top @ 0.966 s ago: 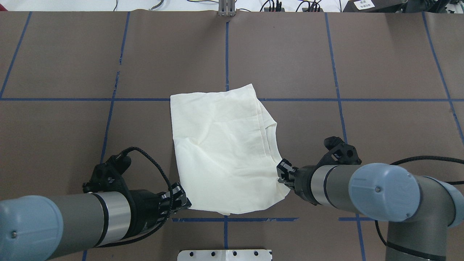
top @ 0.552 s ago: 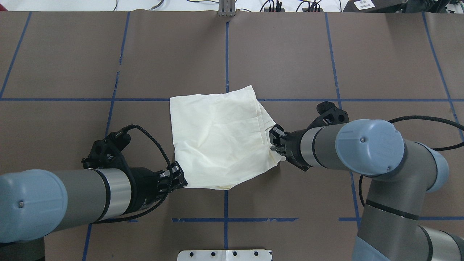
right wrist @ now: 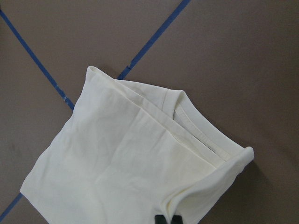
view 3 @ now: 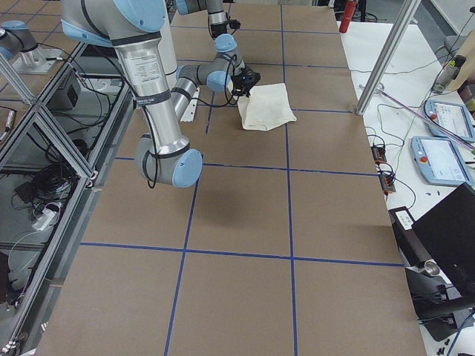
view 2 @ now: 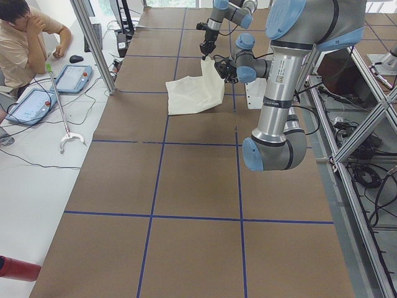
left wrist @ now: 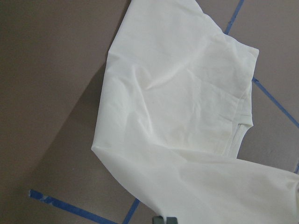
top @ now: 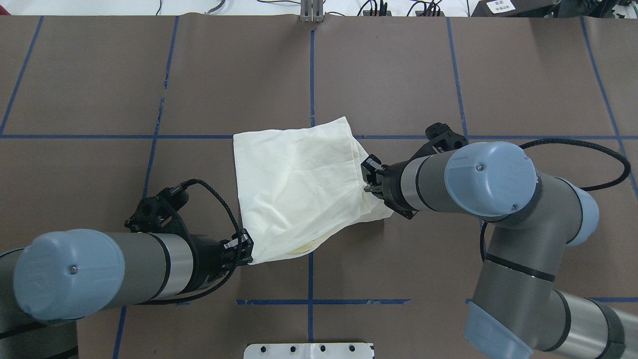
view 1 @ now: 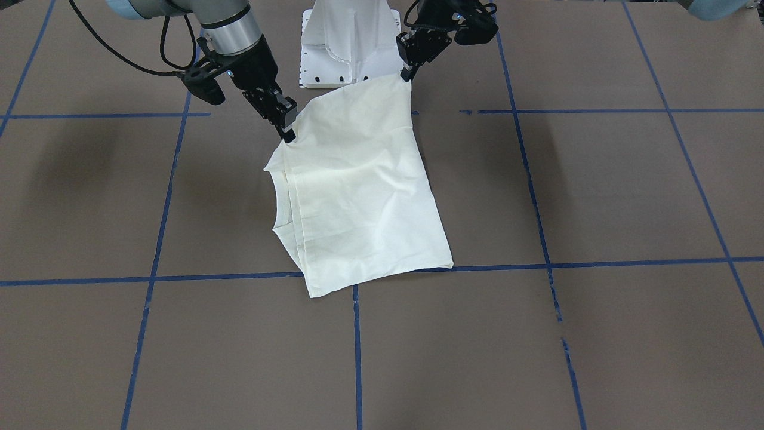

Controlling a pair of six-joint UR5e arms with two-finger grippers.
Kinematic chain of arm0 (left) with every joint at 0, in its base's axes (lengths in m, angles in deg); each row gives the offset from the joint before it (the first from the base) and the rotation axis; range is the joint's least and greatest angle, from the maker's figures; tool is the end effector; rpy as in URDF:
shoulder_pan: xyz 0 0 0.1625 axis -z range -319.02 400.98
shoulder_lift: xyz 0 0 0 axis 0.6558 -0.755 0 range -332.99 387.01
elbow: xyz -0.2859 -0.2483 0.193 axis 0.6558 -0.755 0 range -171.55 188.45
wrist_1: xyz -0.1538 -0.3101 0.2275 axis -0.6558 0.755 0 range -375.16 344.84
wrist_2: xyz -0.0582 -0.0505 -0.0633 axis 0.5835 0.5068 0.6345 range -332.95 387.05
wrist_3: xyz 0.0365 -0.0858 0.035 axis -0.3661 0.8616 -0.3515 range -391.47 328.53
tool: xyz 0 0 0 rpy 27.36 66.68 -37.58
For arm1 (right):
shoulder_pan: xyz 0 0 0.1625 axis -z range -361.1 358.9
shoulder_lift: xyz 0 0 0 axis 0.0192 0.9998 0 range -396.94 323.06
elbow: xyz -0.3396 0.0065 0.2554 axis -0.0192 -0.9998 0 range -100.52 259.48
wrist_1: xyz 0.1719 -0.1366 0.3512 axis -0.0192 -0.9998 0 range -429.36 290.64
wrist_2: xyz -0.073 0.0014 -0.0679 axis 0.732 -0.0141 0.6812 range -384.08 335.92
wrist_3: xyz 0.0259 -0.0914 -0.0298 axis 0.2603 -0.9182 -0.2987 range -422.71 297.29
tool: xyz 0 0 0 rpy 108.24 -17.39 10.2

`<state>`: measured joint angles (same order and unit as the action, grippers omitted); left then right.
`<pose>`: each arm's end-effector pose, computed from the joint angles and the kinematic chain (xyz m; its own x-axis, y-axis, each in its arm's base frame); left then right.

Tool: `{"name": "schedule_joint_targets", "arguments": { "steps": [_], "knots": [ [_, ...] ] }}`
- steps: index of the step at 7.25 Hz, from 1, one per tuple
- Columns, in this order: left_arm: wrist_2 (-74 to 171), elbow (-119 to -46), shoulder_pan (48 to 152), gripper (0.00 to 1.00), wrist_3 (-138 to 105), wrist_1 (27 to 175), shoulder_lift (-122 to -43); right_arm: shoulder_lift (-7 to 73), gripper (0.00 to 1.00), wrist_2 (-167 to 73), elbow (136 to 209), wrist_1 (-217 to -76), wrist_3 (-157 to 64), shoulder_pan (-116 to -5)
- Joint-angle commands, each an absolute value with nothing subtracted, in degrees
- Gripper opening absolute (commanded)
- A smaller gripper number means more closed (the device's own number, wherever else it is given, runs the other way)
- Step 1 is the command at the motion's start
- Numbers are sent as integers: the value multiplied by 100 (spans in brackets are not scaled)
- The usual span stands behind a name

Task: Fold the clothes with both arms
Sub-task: 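Lift the near edge with both grippers and fold it over the far edge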

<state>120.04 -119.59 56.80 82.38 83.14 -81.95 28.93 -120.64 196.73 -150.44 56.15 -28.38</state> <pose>0.4305 -0.2550 0.1866 0.2762 -0.4979 -0.8221 0.3700 0.8445 -0.3872 -0.4364 -0.3622 0.2063 0.2085 0.6470 0.7334 -0.5341 0.7036 -0.4688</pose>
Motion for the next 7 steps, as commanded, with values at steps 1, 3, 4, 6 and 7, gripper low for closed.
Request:
{"name": "schedule_joint_targets", "arguments": {
  "steps": [1, 3, 4, 6, 7],
  "knots": [
    [11987, -11716, 5959, 0, 8148, 8345, -8259, 2512, 0, -12058, 19138, -15022, 5603, -3062],
    [11987, -11096, 6407, 0, 7745, 8380, -8661, 2406, 0, -12058, 18812, -14986, 5463, -3116],
    [11969, -10639, 6514, 0, 7578, 8685, -8759, 2388, 0, -12058, 18733, -14978, 5445, -3116],
    [11820, -10092, 6532, 0, 7550, 9134, -8760, 2039, 0, -12058, 18331, -14978, 5444, -3133],
    [11802, -9959, 6532, 0, 7454, 9179, -8752, 1897, 0, -12067, 18058, -14969, 5436, -3142]
  ]
}}
